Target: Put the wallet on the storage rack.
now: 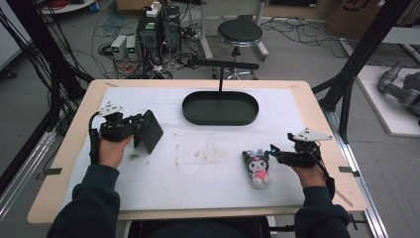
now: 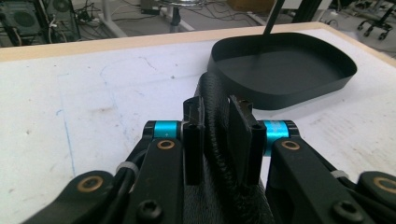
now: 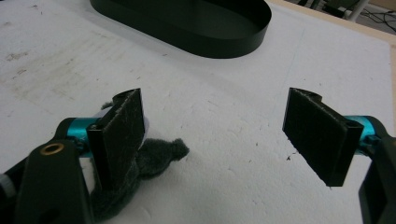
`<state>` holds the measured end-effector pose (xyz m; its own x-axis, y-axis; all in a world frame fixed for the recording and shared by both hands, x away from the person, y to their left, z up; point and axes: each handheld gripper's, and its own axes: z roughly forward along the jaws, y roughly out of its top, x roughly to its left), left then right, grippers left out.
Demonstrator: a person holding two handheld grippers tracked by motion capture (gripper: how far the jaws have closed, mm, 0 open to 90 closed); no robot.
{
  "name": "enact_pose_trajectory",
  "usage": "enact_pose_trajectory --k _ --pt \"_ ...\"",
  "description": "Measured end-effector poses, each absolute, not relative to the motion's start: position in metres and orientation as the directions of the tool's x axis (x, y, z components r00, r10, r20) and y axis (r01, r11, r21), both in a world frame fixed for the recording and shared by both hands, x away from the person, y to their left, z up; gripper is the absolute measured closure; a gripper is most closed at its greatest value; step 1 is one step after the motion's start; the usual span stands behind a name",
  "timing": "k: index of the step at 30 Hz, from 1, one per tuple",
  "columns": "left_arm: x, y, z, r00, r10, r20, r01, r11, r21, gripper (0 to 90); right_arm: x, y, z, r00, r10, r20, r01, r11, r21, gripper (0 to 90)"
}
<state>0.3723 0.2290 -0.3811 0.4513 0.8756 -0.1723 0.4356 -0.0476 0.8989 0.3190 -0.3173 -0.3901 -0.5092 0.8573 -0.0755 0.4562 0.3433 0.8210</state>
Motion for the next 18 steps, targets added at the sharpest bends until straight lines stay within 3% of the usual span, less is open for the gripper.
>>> enact_pose_trajectory --k 8,10,11,12,13,14,15,18 --pt "0.373 0.235 -0.381 0.446 0.873 -0.195 0.419 -0.011 0.908 49.8 0.319 -0.318 -0.39 -0.506 0.859 -0.073 0.457 0.339 0.822 21.4" --pt "0.372 0.236 -0.381 0.447 0.875 -0.187 0.399 -0.008 0.917 38.6 0.319 -0.318 -0.39 -0.507 0.859 -0.072 0.459 0.34 0.821 21.4" --pt "0.371 0.237 -0.38 0.45 0.874 -0.183 0.384 -0.004 0.923 38.6 0.319 -0.318 -0.39 -0.507 0.859 -0.072 0.459 0.34 0.821 21.4" --pt "0.37 0.236 -0.379 0.446 0.879 -0.17 0.369 -0.007 0.929 34.6 0.319 -0.318 -0.39 -0.508 0.858 -0.074 0.458 0.343 0.82 21.4" --pt "0.368 0.236 -0.377 0.435 0.887 -0.157 0.357 -0.009 0.934 21.7 0.319 -0.317 -0.39 -0.509 0.858 -0.075 0.457 0.343 0.821 21.4" --pt "0.367 0.235 -0.376 0.434 0.891 -0.137 0.346 -0.024 0.938 21.7 0.319 -0.317 -0.39 -0.509 0.858 -0.075 0.457 0.343 0.821 21.4" --pt "0.365 0.235 -0.376 0.435 0.892 -0.121 0.333 -0.034 0.942 15.9 0.319 -0.318 -0.39 -0.509 0.858 -0.075 0.456 0.343 0.821 21.4" --pt "0.358 0.238 -0.376 0.422 0.9 -0.107 0.311 -0.033 0.95 15.5 0.319 -0.319 -0.39 -0.506 0.859 -0.077 0.456 0.342 0.822 21.4"
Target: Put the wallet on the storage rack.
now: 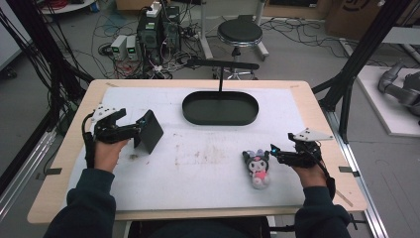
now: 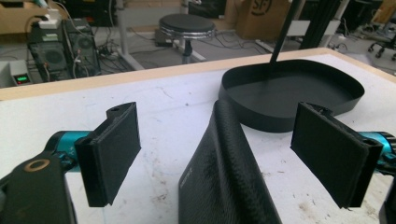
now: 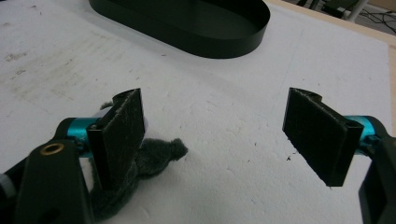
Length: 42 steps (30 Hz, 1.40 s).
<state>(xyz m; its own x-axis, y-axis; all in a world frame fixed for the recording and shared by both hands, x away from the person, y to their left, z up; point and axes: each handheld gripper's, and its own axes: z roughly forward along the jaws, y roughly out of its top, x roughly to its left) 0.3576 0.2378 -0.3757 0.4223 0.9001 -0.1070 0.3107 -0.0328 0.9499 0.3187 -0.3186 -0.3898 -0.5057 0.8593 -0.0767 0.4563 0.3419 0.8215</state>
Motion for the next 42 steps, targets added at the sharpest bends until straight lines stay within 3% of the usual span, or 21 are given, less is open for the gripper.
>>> enact_pose_trajectory --k 9,14,16,17,18,21,22,23,24,29,42 --pt "0.346 0.24 -0.393 0.443 0.888 -0.124 0.327 -0.031 0.945 15.5 0.319 -0.316 -0.39 -0.508 0.858 -0.075 0.459 0.343 0.819 21.4" --pt "0.346 0.23 -0.403 0.45 0.889 -0.087 0.361 -0.091 0.928 16.7 0.319 -0.316 -0.39 -0.51 0.857 -0.075 0.459 0.345 0.819 21.4" --pt "0.347 0.228 -0.405 0.454 0.887 -0.081 0.374 -0.106 0.921 26.9 0.319 -0.316 -0.39 -0.51 0.857 -0.077 0.458 0.347 0.818 21.4" --pt "0.347 0.227 -0.406 0.462 0.883 -0.082 0.382 -0.115 0.917 41.1 0.319 -0.316 -0.39 -0.509 0.857 -0.078 0.458 0.346 0.819 21.4" --pt "0.347 0.227 -0.407 0.474 0.877 -0.078 0.389 -0.129 0.912 41.1 0.319 -0.316 -0.39 -0.509 0.857 -0.078 0.458 0.346 0.819 21.4" --pt "0.345 0.227 -0.406 0.484 0.873 -0.065 0.382 -0.145 0.913 58.7 0.319 -0.317 -0.39 -0.508 0.858 -0.076 0.459 0.344 0.819 21.4" --pt "0.345 0.227 -0.406 0.482 0.873 -0.067 0.382 -0.141 0.914 68.3 0.319 -0.317 -0.39 -0.508 0.858 -0.075 0.458 0.343 0.82 21.4" --pt "0.345 0.227 -0.406 0.486 0.872 -0.068 0.379 -0.14 0.915 68.3 0.319 -0.317 -0.39 -0.508 0.858 -0.075 0.458 0.343 0.82 21.4" --pt "0.345 0.228 -0.405 0.485 0.872 -0.064 0.374 -0.141 0.917 74.5 0.319 -0.317 -0.39 -0.509 0.857 -0.076 0.456 0.344 0.821 21.4" --pt "0.349 0.227 -0.4 0.501 0.861 -0.081 0.376 -0.132 0.917 75.8 0.32 -0.317 -0.39 -0.513 0.855 -0.077 0.451 0.345 0.823 21.4" --pt "0.388 0.197 -0.364 0.606 0.789 -0.1 0.265 -0.082 0.961 76.0 0.323 -0.319 -0.389 -0.514 0.855 -0.064 0.447 0.331 0.831 21.4"
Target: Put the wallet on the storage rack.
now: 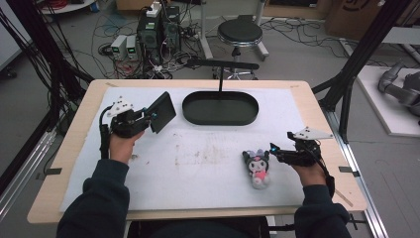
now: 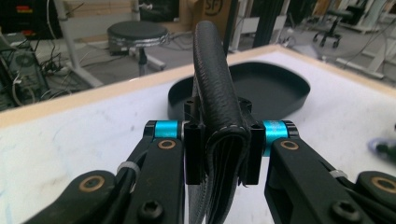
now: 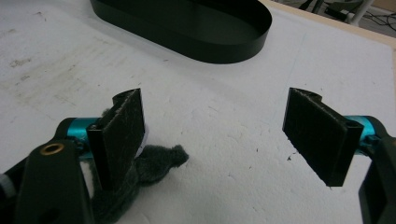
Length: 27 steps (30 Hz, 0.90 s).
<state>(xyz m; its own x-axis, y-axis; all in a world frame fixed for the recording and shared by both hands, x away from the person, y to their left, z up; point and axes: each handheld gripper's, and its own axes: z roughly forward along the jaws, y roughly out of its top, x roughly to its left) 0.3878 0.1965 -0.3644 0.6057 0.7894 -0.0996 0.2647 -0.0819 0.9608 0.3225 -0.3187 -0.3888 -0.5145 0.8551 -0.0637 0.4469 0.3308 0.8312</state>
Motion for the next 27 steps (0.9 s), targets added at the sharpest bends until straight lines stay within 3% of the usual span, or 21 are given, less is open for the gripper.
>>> enact_pose_trajectory --k 12,27 --pt "0.436 0.161 -0.344 0.629 0.772 -0.09 0.238 -0.08 0.968 76.0 0.324 -0.324 -0.388 -0.507 0.861 -0.037 0.448 0.3 0.842 21.4" --pt "0.484 0.1 -0.36 0.659 0.751 -0.05 0.243 -0.149 0.959 75.9 0.324 -0.326 -0.387 -0.509 0.86 -0.037 0.436 0.295 0.85 21.4"
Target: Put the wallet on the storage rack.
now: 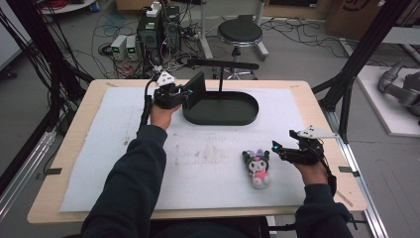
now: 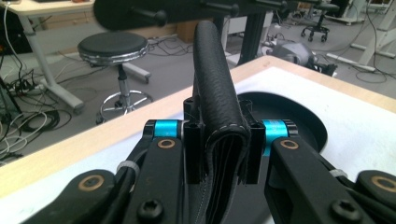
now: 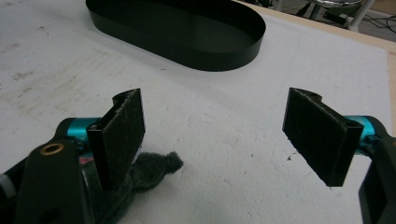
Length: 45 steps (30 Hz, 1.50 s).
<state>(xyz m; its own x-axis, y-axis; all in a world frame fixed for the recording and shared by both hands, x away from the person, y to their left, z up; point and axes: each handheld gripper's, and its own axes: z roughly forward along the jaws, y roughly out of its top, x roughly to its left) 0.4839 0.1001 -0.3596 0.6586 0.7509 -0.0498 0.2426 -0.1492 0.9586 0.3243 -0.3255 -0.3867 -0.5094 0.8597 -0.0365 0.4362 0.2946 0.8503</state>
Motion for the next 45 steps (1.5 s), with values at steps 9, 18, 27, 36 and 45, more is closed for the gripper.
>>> enact_pose_trajectory --k 9,18,27,36,45 --pt "0.502 0.077 -0.379 0.619 0.785 0.001 0.255 -0.203 0.946 75.9 0.323 -0.329 -0.387 -0.51 0.86 -0.028 0.437 0.287 0.852 21.4" --pt "0.511 0.074 -0.395 0.569 0.822 0.032 0.277 -0.228 0.934 75.9 0.321 -0.331 -0.387 -0.507 0.862 -0.021 0.44 0.279 0.853 21.4" --pt "0.514 0.071 -0.403 0.583 0.812 0.032 0.3 -0.252 0.92 74.6 0.322 -0.331 -0.388 -0.509 0.861 -0.025 0.439 0.285 0.852 21.4" --pt "0.51 0.06 -0.407 0.6 0.796 -0.075 0.371 -0.194 0.908 51.9 0.319 -0.332 -0.386 -0.507 0.862 -0.023 0.436 0.28 0.856 21.4" --pt "0.504 0.053 -0.407 0.644 0.748 -0.16 0.415 -0.166 0.895 42.4 0.319 -0.331 -0.385 -0.507 0.862 -0.018 0.438 0.276 0.856 21.4"
